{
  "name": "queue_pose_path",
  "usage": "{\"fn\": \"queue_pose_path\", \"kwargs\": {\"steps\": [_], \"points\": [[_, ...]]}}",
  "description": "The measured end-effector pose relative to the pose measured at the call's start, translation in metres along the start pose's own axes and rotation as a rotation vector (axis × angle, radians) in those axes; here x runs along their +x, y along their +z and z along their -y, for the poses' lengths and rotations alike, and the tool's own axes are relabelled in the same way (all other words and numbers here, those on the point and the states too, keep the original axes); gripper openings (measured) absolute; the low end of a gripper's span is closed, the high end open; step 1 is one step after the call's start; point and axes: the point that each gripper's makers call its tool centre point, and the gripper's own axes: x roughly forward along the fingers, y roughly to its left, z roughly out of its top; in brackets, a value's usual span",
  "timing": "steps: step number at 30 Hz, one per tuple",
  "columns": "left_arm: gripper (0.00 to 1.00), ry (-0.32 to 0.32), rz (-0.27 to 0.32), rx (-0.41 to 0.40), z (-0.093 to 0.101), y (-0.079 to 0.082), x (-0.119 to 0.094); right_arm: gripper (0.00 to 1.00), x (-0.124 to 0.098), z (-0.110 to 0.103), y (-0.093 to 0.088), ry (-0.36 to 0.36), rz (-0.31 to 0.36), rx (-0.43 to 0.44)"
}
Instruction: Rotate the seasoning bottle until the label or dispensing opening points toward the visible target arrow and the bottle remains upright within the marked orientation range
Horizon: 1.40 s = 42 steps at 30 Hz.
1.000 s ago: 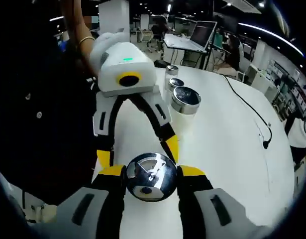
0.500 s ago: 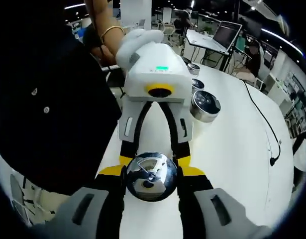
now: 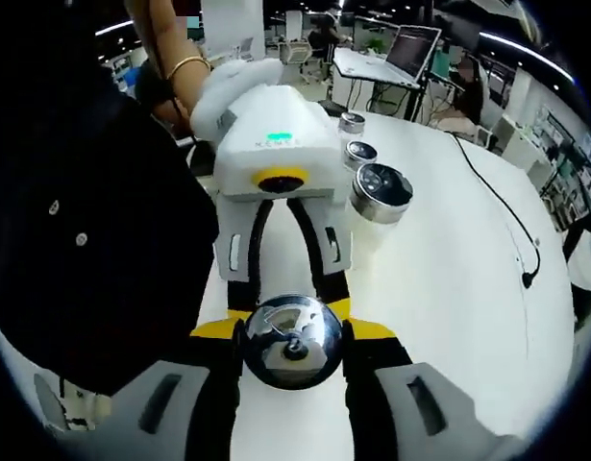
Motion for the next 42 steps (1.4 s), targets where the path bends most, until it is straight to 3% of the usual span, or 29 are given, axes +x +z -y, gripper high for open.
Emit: {"fn": "queue_pose_path", "kwargs": {"steps": [10, 16, 17, 22, 28, 32, 40, 42], "points": [[0.4, 0.178, 0.005, -0.085, -0.009, 0.001, 0.0, 0.38, -0.005, 0.009, -0.003, -0.083, -0.019, 0.139], [0.4, 0.28, -0.026, -0.079, -0.01, -0.002, 0.0, 0.38, -0.006, 0.013, 0.004, -0.12, 0.034, 0.378], [0.4, 0.287, -0.029, -0.081, -0.01, -0.002, 0.0, 0.38, -0.006, 0.015, 0.004, -0.121, 0.035, 0.387], [0.41, 0.291, -0.031, -0.078, -0.012, -0.003, 0.0, 0.38, -0.006, 0.014, 0.004, -0.134, 0.028, 0.374], [0.41, 0.247, -0.031, -0.074, -0.01, -0.003, -0.002, 0.37, -0.006, 0.011, 0.004, -0.127, 0.017, 0.328], [0.41, 0.212, -0.018, -0.072, -0.01, -0.001, -0.005, 0.37, -0.005, 0.01, 0.006, -0.105, 0.021, 0.262], [0.42, 0.149, -0.033, 0.001, -0.008, 0.0, -0.004, 0.37, -0.002, 0.001, 0.009, 0.013, -0.05, 0.04], [0.42, 0.137, -0.032, 0.0, -0.008, 0.0, -0.004, 0.37, -0.001, 0.002, 0.01, 0.032, -0.063, 0.027]]}}
